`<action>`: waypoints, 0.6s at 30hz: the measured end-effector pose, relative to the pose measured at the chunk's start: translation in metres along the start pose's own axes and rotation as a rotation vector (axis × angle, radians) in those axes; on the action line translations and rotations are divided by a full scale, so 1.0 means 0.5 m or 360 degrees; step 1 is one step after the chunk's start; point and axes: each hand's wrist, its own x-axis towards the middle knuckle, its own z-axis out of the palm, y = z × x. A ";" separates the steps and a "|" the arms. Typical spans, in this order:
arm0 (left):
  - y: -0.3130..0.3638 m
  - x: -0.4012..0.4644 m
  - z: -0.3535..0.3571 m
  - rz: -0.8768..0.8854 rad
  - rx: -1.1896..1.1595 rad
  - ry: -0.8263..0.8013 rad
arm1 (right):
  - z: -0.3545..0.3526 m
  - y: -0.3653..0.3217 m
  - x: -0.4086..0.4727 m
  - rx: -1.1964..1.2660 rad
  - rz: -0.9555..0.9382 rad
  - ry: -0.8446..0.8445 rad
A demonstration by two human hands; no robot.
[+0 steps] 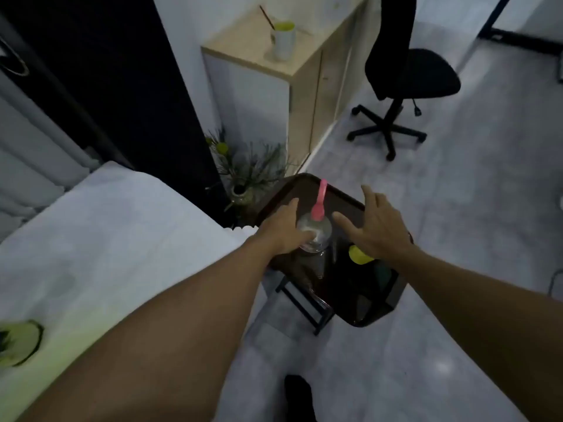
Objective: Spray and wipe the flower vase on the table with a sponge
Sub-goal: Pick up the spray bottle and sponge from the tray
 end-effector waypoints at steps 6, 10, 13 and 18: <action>0.022 0.066 0.088 0.0029 -0.0149 -0.0006 | 0.104 0.099 -0.003 -0.0174 0.0320 -0.0553; 0.029 0.093 0.119 0.0096 -0.0587 0.0140 | 0.171 0.157 -0.005 -0.0197 0.0357 -0.0829; 0.029 0.099 0.124 0.0154 -0.0614 0.0239 | 0.199 0.188 -0.005 -0.0227 0.0299 -0.0818; 0.024 0.077 0.101 0.0235 -0.0510 0.0315 | 0.179 0.171 0.027 -0.0149 0.0160 -0.0635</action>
